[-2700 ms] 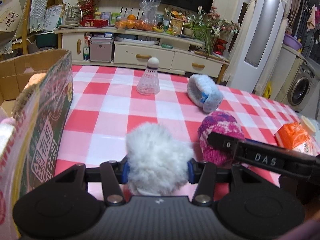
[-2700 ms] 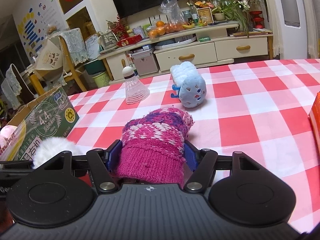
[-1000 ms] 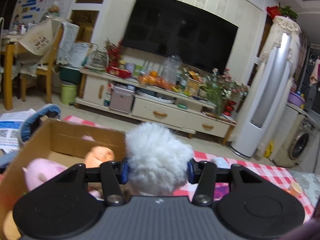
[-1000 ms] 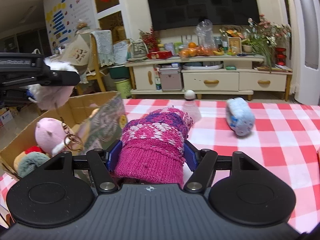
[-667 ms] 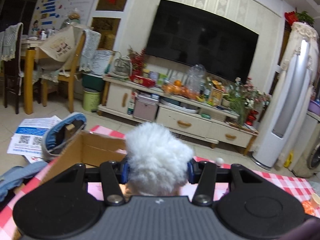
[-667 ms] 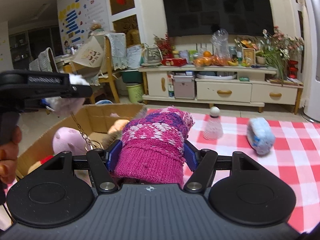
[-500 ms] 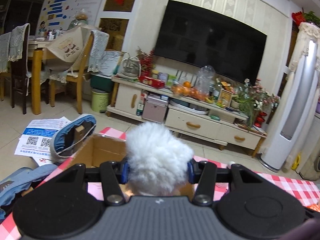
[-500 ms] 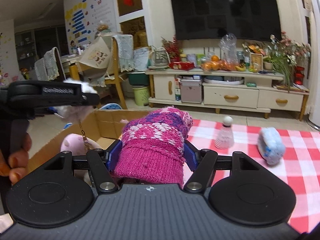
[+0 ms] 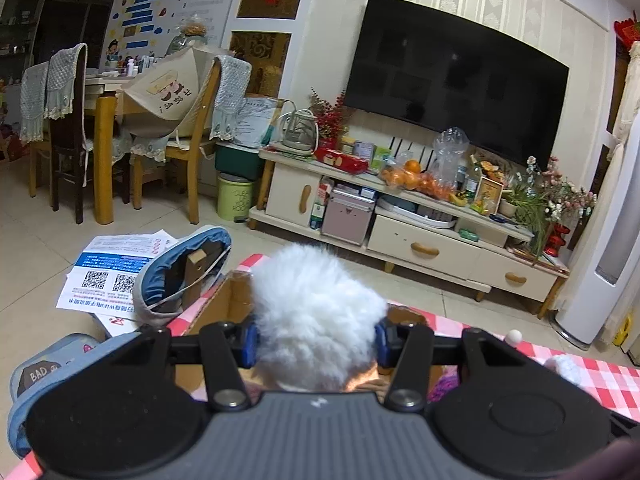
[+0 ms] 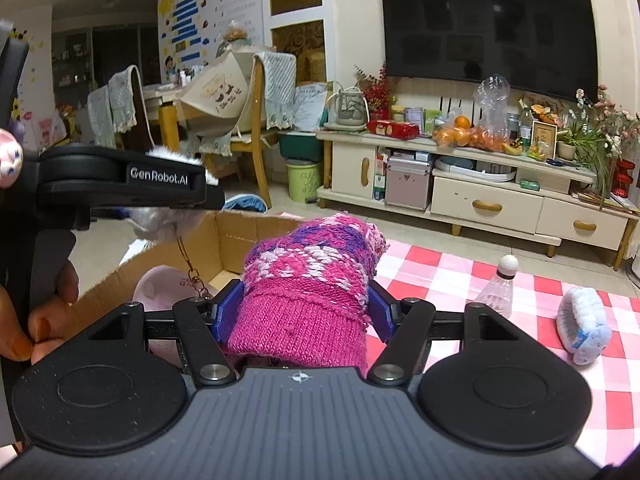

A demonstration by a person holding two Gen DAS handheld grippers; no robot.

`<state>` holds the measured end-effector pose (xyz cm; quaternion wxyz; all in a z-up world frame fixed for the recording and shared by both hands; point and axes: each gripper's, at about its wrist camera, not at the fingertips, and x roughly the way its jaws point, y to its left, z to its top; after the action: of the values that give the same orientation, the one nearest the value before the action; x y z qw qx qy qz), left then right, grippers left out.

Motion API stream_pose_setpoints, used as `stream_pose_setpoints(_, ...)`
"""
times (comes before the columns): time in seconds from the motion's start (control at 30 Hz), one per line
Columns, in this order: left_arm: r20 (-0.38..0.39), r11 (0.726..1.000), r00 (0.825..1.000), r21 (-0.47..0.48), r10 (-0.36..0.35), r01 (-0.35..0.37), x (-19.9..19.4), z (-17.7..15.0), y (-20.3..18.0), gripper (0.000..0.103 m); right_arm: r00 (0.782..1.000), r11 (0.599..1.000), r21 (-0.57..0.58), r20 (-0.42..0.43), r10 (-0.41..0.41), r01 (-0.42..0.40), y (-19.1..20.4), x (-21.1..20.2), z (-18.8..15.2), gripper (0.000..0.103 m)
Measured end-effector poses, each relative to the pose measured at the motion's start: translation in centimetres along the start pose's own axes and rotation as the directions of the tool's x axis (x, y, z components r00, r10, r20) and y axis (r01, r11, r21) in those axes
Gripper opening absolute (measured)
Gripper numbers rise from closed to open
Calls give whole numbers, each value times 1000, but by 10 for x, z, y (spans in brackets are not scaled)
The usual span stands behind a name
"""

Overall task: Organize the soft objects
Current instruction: 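Open left tool over the box while right tool releases the pink hat into it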

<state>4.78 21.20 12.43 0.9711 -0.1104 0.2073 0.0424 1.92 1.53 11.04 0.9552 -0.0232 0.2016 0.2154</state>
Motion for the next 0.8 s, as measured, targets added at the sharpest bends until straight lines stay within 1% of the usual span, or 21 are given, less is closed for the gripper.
stream_pose_setpoints(0.2, -10, 999, 999, 6, 33, -33, 7, 1, 3, 51, 1000, 1000, -29, 4, 6, -6, 5, -2, 4, 80)
stream_pose_setpoints(0.33, -18, 999, 999, 3, 41, -41, 9, 1, 2, 51, 999, 997, -71, 22, 27, -26, 13, 0, 9, 78)
stream_pose_setpoints(0.43, -22, 999, 999, 9, 47, -47, 10, 1, 2, 53, 999, 994, -100, 13, 40, -39, 15, -3, 8, 77)
stream_pose_setpoints(0.5, -28, 999, 999, 9, 47, -46, 11, 1, 3, 60, 998, 993, -98, 8, 60, -59, 14, -7, 6, 80)
stream_pose_setpoints(0.53, -31, 999, 999, 10, 44, -44, 11, 1, 3, 62, 998, 993, -96, 8, 65, -64, 13, -10, 5, 81)
stream_pose_setpoints(0.6, -28, 999, 999, 11, 44, -44, 11, 1, 3, 73, 998, 994, -89, 18, 63, -61, 8, -18, 3, 88)
stream_pose_setpoints(0.63, -22, 999, 999, 13, 45, -45, 10, 1, 2, 76, 998, 995, -84, 25, 62, -60, 5, -21, 3, 91)
stream_pose_setpoints(0.67, -20, 999, 999, 15, 46, -46, 9, 1, 2, 80, 998, 995, -77, 32, 61, -58, 3, -25, 3, 97)
stream_pose_setpoints(0.7, -18, 999, 999, 17, 47, -47, 9, 1, 1, 81, 998, 996, -70, 42, 56, -53, 1, -29, 4, 98)
stream_pose_setpoints(0.8, -11, 998, 999, 36, 48, -48, 7, 1, -2, 84, 997, 998, -53, 64, 31, -27, -4, -40, 5, 99)
